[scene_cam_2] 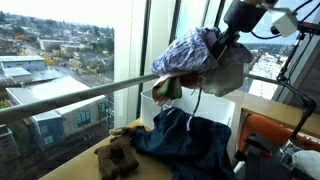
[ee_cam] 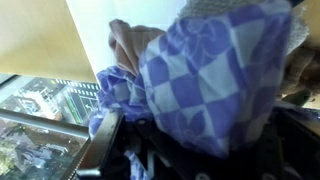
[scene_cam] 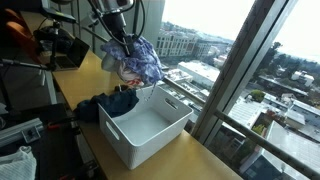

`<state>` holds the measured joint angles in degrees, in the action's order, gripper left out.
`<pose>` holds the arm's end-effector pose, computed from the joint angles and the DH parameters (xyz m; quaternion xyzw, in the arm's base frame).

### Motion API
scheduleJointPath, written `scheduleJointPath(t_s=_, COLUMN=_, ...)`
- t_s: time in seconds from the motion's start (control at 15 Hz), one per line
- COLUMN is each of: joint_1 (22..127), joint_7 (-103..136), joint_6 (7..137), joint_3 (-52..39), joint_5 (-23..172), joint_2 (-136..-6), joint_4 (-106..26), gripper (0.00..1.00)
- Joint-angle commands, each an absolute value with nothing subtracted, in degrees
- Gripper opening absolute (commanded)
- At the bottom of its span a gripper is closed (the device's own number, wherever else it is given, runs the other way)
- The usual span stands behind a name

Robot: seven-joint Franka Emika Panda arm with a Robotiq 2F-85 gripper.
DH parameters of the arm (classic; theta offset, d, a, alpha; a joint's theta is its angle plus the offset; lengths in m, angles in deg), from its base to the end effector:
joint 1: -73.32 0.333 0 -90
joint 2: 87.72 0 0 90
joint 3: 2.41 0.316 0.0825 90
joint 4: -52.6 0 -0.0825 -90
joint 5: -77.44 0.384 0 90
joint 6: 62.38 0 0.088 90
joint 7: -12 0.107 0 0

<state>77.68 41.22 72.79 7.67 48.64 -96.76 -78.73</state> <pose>0.4962 0.1232 0.4382 0.9721 0.0315 0.1746 0.1532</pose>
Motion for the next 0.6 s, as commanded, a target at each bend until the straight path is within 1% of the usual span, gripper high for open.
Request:
scheduleJointPath(t_s=0.0, joint_1=75.82, joint_7=40.2, joint_6=75.34, joint_3=6.21, joint_5=47.8, joint_2=-93.76, joint_4=-77.8, gripper=0.05)
scheduleJointPath(t_s=0.27, joint_1=74.36, joint_7=39.12, joint_6=76.92, joint_3=3.59, joint_5=47.45, joint_2=-89.43, joint_4=-77.41, gripper=0.05)
scheduleJointPath(t_s=0.53, joint_1=74.63, joint_7=41.38, joint_6=78.69, joint_3=1.3, joint_5=43.94, joint_2=-81.1, joint_4=-75.46, gripper=0.05)
